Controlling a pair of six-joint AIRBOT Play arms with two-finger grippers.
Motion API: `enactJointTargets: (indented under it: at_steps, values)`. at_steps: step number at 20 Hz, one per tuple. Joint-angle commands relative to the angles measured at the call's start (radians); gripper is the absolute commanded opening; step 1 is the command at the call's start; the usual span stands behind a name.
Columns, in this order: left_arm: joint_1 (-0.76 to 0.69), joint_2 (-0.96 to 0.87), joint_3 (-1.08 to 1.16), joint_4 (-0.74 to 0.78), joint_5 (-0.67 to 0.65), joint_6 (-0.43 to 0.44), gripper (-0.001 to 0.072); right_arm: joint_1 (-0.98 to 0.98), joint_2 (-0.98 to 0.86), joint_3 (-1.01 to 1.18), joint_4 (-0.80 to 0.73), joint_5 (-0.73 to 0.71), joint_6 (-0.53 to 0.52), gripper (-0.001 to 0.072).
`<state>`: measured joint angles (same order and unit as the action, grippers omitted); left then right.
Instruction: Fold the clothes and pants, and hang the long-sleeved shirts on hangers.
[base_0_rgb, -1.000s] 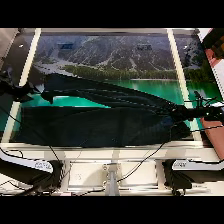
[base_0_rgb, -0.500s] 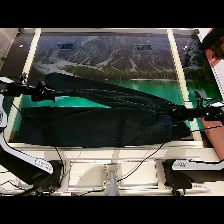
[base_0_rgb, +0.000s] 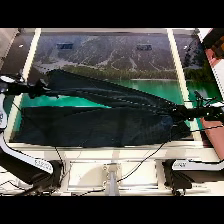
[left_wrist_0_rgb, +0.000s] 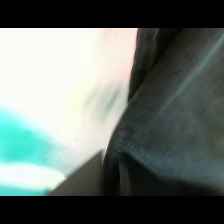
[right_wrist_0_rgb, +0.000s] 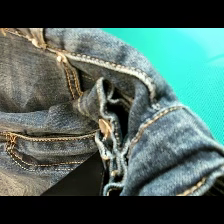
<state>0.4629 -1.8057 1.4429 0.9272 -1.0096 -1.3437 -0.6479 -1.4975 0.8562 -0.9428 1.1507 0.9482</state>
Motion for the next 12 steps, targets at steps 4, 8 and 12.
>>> enactJointTargets:
  at_steps: [4, 8, 12]
  values:
    - [0.014, 0.161, 0.005, 0.2, 0.051, 0.088, 0.0027, 0.0, -0.001, 0.0, 0.105, 0.001, -0.001, 0.0068]
    - [-0.018, 0.179, 0.005, 0.265, 0.049, 0.088, 0.0026, 0.0, -0.001, 0.0, 0.104, -0.007, 0.0, 0.0068]
    - [-0.082, 0.18, 0.005, 0.29, 0.038, 0.187, 0.0026, 0.0, -0.001, 0.0, 0.104, -0.009, 0.0, 0.0068]
